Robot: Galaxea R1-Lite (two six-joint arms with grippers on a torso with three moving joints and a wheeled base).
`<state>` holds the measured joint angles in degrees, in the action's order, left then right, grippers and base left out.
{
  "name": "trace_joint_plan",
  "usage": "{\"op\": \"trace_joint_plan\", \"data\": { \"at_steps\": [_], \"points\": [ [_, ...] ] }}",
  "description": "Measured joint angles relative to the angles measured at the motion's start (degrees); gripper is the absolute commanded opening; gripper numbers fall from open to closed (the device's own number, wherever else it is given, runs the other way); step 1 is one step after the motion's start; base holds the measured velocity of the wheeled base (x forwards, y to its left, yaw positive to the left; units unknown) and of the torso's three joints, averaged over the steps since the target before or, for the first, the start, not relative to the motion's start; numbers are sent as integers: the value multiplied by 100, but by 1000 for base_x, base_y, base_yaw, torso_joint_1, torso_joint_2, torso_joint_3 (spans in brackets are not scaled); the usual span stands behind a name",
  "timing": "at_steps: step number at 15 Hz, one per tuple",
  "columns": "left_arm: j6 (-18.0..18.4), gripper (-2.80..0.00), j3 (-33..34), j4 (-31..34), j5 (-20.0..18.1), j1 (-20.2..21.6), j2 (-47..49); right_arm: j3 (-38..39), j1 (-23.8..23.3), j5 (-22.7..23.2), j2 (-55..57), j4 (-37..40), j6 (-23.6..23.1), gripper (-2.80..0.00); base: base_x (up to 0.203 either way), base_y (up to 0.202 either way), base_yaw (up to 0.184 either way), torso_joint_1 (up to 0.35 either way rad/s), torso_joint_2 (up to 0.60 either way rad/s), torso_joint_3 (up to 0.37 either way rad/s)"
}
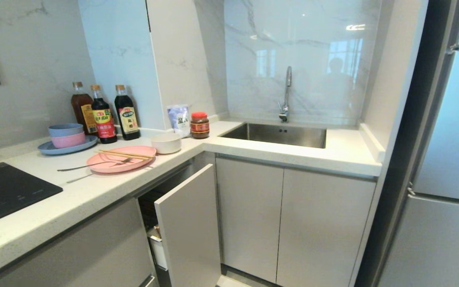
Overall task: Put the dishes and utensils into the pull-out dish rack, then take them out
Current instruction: Open the cupboard
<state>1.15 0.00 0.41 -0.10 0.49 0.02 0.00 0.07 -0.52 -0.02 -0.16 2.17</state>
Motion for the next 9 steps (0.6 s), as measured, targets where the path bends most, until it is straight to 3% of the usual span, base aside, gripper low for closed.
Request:
{"op": "trace_joint_plan", "data": {
  "at_steps": [9],
  "points": [
    [-104, -280, 0, 2, 0, -24, 0, 0, 0, 0, -2, 0, -2, -280, 0, 0, 0, 0, 0, 0]
  ]
}}
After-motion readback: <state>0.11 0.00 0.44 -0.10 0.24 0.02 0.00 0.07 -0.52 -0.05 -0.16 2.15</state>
